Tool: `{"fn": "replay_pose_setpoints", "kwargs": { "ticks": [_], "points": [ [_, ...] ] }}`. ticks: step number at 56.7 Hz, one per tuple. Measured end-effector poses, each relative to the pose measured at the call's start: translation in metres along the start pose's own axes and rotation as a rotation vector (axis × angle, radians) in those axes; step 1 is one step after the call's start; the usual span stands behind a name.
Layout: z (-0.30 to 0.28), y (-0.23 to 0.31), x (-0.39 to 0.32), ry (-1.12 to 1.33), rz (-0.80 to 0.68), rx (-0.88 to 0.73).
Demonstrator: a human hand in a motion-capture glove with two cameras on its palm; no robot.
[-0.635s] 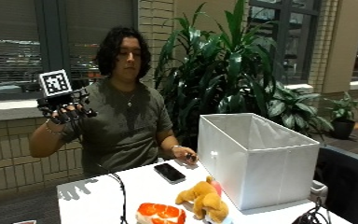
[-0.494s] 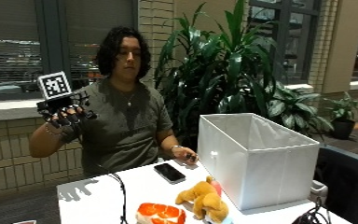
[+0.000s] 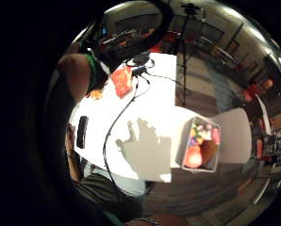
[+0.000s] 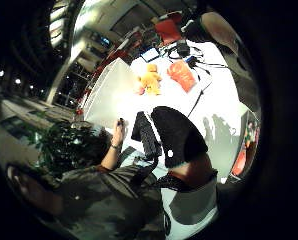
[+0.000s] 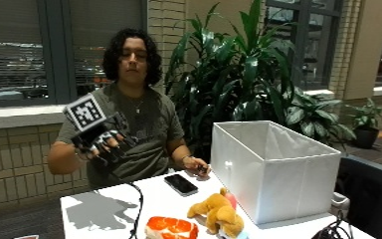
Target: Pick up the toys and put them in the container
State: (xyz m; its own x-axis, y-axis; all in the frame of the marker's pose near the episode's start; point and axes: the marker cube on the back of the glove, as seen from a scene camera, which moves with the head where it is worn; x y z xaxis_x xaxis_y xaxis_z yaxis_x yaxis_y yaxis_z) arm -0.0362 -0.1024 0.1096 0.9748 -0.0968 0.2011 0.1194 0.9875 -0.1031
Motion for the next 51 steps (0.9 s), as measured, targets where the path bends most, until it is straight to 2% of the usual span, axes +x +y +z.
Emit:
{"fn": "replay_pose_setpoints", "kwargs": {
  "ticks": [7,11,19,27,40,51],
  "points": [
    [0.098,-0.065,-0.002,0.021,0.020,0.022],
    [0.147,-0.082,-0.007,0.084,0.117,-0.050],
    [0.204,-0.118,-0.001,0.196,0.200,-0.144],
    [0.249,-0.124,0.004,0.298,0.249,-0.264],
    [0.254,-0.125,0.001,0.460,0.112,0.027],
    [0.185,-0.120,-0.011,0.333,0.034,0.191]
  ]
}}
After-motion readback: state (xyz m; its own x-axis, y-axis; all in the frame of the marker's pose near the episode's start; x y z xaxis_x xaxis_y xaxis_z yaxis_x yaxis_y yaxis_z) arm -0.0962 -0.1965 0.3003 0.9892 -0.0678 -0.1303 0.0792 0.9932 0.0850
